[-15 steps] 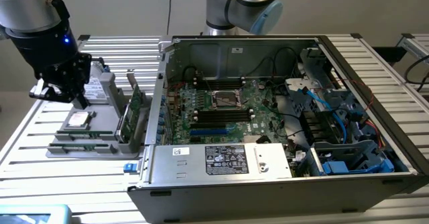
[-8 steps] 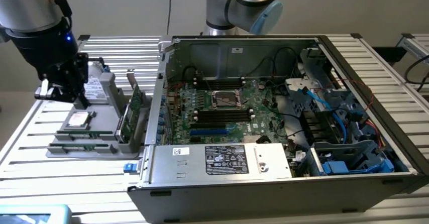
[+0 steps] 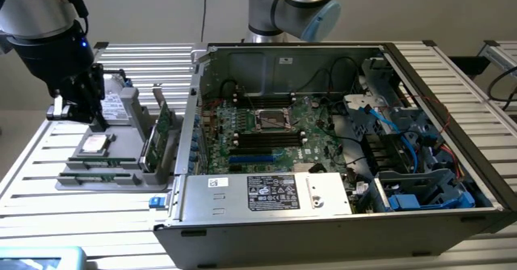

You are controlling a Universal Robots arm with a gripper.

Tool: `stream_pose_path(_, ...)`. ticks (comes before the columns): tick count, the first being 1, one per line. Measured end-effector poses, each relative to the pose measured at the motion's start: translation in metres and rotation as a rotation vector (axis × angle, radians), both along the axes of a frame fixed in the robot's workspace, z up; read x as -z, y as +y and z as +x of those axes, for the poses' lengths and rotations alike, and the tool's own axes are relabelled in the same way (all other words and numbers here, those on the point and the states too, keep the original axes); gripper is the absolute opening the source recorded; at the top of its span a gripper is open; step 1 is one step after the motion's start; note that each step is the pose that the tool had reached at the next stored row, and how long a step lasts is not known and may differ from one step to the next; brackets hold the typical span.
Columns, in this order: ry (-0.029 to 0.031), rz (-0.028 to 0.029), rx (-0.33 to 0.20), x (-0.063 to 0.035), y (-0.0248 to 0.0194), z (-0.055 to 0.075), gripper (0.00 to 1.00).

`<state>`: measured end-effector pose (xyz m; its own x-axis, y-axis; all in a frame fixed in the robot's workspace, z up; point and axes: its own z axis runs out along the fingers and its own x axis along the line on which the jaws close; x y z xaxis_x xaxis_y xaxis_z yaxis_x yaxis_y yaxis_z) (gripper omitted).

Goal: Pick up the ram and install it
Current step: 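Pick up the ram and move it above insertion slot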

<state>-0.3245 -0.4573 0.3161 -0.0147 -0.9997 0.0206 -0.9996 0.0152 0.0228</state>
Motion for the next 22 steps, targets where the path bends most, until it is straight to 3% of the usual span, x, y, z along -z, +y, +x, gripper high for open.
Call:
stream_pose_path(8,0.0000,0.0000,0.000,0.0001,0.0000,-0.002,0.12)
stream_pose_path(13,-0.0001,0.0001,0.000,0.0003,-0.0006,-0.007,0.31)
stream_pose_path(22,0.0001,0.0002,0.000,0.0065,-0.0010,-0.022,0.31)
